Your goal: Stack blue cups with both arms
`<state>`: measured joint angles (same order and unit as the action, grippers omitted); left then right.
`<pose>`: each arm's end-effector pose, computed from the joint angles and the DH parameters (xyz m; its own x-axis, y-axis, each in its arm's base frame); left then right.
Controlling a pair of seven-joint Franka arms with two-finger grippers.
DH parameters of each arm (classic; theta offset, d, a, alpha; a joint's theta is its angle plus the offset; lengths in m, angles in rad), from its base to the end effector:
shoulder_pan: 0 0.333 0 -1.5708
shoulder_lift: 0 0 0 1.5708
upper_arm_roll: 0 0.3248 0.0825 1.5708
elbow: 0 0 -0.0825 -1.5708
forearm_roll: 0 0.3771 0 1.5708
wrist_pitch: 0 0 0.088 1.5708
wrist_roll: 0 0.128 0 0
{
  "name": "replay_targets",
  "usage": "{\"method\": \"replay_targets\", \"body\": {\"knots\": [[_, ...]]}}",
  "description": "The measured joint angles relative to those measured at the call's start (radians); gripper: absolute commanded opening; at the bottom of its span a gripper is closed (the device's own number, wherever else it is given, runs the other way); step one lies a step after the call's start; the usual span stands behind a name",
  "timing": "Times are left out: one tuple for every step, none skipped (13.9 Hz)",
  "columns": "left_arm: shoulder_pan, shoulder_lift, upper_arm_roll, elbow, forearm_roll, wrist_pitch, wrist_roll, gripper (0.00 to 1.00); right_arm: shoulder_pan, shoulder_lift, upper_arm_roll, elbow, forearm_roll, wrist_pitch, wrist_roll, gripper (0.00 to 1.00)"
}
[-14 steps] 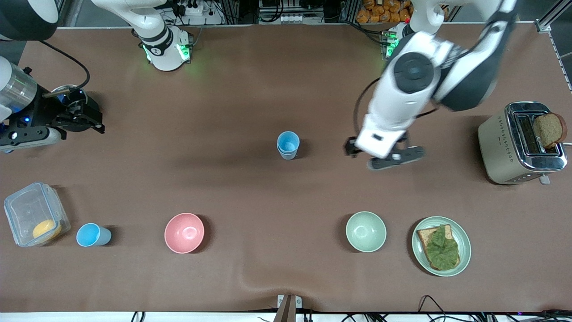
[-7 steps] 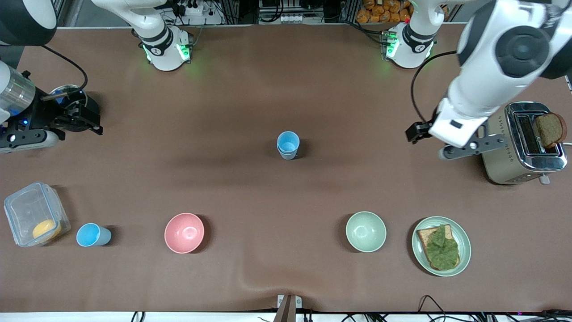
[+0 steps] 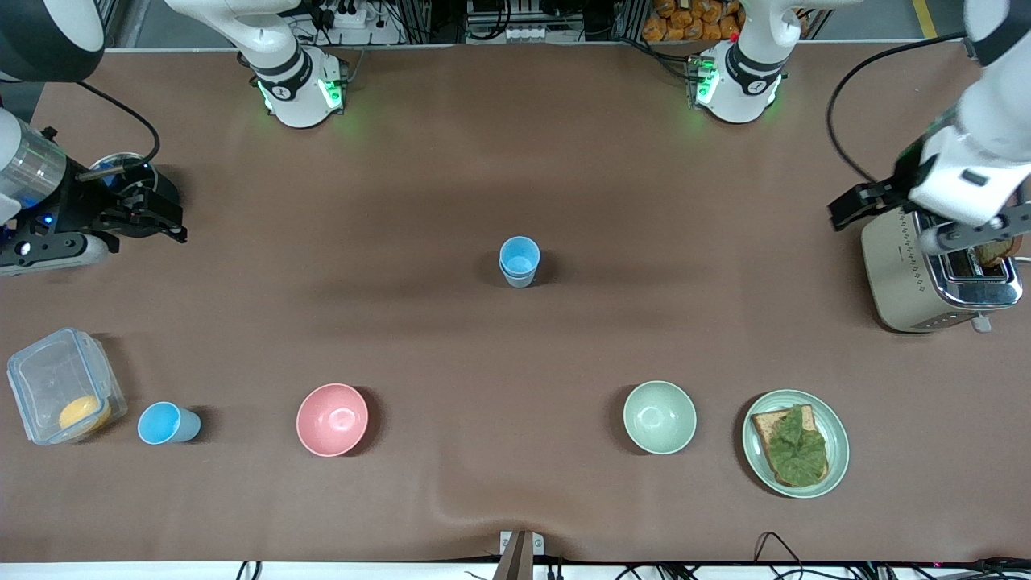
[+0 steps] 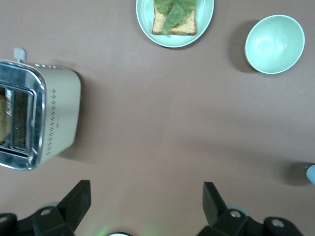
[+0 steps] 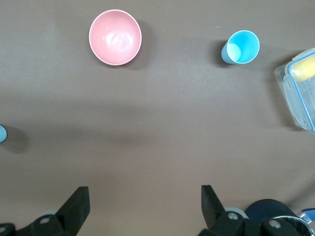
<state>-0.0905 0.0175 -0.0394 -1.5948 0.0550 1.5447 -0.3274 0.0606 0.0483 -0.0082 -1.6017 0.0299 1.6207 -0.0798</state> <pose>0.5439 -0.0636 0.5896 0.9793 0.1972 -0.0465 0.1936 -0.9784 -0.0731 0.5638 0.0334 0.5754 0.9911 0.1303 -0.0269 0.1294 -0.9911 -0.0317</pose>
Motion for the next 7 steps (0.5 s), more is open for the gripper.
{"method": "replay_targets", "body": {"knots": [[0.003, -0.003, 0.009, 0.001, 0.000, 0.000, 0.036, 1.00, 0.000, 0.000, 0.000, 0.000, 0.000, 0.000, 0.000, 1.00], [0.006, -0.003, 0.013, 0.005, 0.000, 0.000, 0.060, 1.00, 0.000, 0.000, 0.001, 0.000, 0.000, 0.000, 0.000, 1.00], [0.007, -0.003, 0.013, 0.009, 0.000, 0.000, 0.070, 1.00, 0.000, 0.000, 0.001, 0.000, 0.000, 0.000, 0.000, 1.00], [0.007, -0.003, 0.013, 0.014, 0.000, 0.000, 0.071, 1.00, 0.000, 0.000, 0.002, 0.000, 0.000, 0.000, 0.000, 1.00], [0.007, -0.003, 0.013, 0.018, 0.000, 0.000, 0.073, 1.00, 0.000, 0.000, 0.002, 0.000, 0.000, 0.000, 0.000, 1.00], [0.007, -0.003, 0.013, 0.022, 0.000, 0.000, 0.080, 1.00, 0.000, 0.000, 0.002, 0.000, 0.000, 0.000, 0.000, 1.00], [0.007, -0.003, 0.013, 0.025, -0.002, 0.000, 0.101, 1.00, 0.000, 0.000, 0.002, 0.000, 0.000, 0.000, 0.000, 1.00]]}}
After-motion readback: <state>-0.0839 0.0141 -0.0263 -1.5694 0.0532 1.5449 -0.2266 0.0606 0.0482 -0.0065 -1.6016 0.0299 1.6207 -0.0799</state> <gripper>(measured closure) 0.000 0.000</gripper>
